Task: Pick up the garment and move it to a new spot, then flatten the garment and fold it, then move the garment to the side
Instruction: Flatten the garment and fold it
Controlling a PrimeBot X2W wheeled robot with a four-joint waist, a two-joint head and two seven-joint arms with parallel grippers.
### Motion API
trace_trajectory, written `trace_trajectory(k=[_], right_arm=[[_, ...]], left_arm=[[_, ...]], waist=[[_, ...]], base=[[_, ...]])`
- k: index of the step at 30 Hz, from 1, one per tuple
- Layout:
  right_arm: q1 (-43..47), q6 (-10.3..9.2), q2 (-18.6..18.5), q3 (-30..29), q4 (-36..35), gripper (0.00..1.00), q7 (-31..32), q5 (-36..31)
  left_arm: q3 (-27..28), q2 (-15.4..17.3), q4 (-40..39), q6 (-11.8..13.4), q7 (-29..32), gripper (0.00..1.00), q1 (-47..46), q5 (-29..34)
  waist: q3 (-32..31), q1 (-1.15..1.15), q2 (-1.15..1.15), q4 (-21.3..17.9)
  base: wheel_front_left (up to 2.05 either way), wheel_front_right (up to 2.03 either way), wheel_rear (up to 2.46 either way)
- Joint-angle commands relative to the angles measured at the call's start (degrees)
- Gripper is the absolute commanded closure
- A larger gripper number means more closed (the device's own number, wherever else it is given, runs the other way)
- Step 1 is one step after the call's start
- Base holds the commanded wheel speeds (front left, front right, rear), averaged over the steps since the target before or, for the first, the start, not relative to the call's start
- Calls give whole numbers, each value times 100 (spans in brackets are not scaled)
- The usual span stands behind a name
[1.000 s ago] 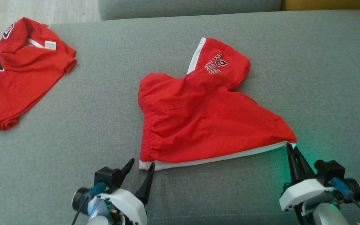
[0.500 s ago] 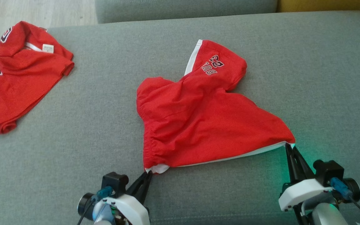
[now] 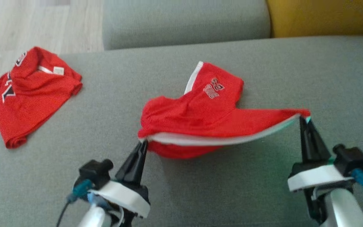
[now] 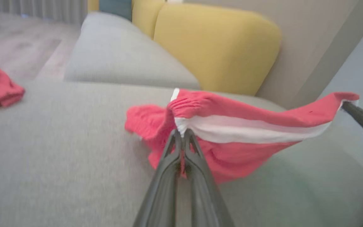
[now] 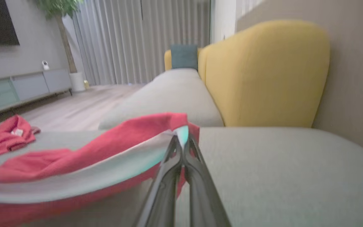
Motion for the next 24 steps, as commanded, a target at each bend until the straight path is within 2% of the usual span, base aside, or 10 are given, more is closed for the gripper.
trace_trajectory(k=[1,7,15,20,24], right_arm=[[-106,-4,-32,116,-364,100,-37,17],[-120,-4,-32,90,-1696,100,-35,-24],[-234,-4,-68,154,-3338,100,371,-194],[-457,-4,-169,196,-3705,100,723,-172],[-858,-4,-201,255,-3221,100,957,123]], left_arm=[[242,41,-363,-22,-72,100,-244,-52],[321,240,-1830,-27,105,100,-352,-201],[449,707,-3655,-30,1027,100,-975,-328],[528,994,-3775,-34,1567,100,-1592,-493],[578,1098,-3160,-36,1820,100,-2119,-737]], waist=[[-133,0,0,2],[-368,0,0,-11],[-424,0,0,-67],[-254,0,0,-148],[-1,0,0,-261]], base=[[0,0,0],[0,0,0],[0,0,0],[0,0,0],[0,0,0]])
